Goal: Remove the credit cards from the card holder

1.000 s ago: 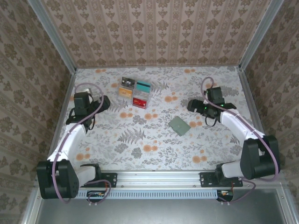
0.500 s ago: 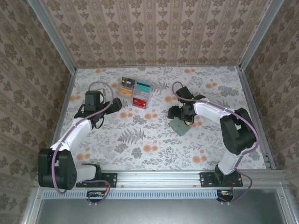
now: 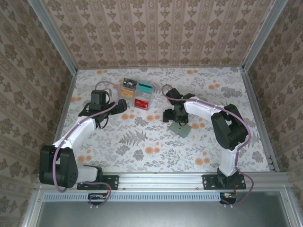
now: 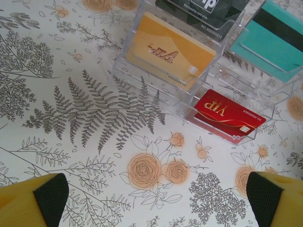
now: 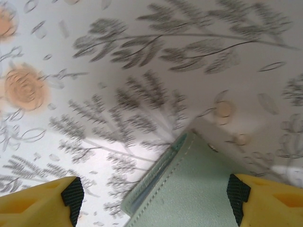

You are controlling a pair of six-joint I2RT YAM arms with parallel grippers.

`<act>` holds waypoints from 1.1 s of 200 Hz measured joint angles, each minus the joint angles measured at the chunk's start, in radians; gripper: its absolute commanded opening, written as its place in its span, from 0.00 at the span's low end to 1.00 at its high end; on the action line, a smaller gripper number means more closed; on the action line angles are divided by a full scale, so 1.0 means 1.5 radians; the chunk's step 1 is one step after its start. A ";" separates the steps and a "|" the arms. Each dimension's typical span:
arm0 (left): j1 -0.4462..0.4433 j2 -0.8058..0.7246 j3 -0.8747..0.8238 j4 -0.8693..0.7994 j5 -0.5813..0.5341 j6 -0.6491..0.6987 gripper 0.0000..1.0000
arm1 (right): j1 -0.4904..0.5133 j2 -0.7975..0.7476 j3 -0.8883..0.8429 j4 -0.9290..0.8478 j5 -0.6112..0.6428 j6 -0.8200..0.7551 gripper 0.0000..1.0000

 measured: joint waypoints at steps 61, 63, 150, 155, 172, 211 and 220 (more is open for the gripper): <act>-0.032 0.033 0.026 -0.017 0.002 0.010 1.00 | 0.093 -0.035 -0.035 0.004 -0.063 -0.012 0.77; -0.034 0.035 0.028 -0.018 0.002 0.010 1.00 | 0.094 -0.042 -0.040 0.004 -0.061 -0.007 0.77; -0.151 0.150 0.095 -0.059 0.143 -0.014 0.89 | 0.055 -0.322 -0.322 0.046 -0.031 0.264 0.66; -0.160 0.156 0.097 -0.063 0.149 -0.016 0.89 | 0.054 -0.322 -0.331 0.051 -0.032 0.276 0.67; -0.193 0.178 0.108 -0.073 0.166 -0.028 0.88 | 0.049 -0.316 -0.341 0.070 -0.037 0.305 0.67; -0.225 0.223 0.136 -0.077 0.190 -0.053 0.77 | 0.025 -0.268 -0.333 0.121 -0.049 0.323 0.65; -0.228 0.233 0.143 -0.077 0.196 -0.055 0.74 | 0.017 -0.253 -0.324 0.121 -0.049 0.320 0.65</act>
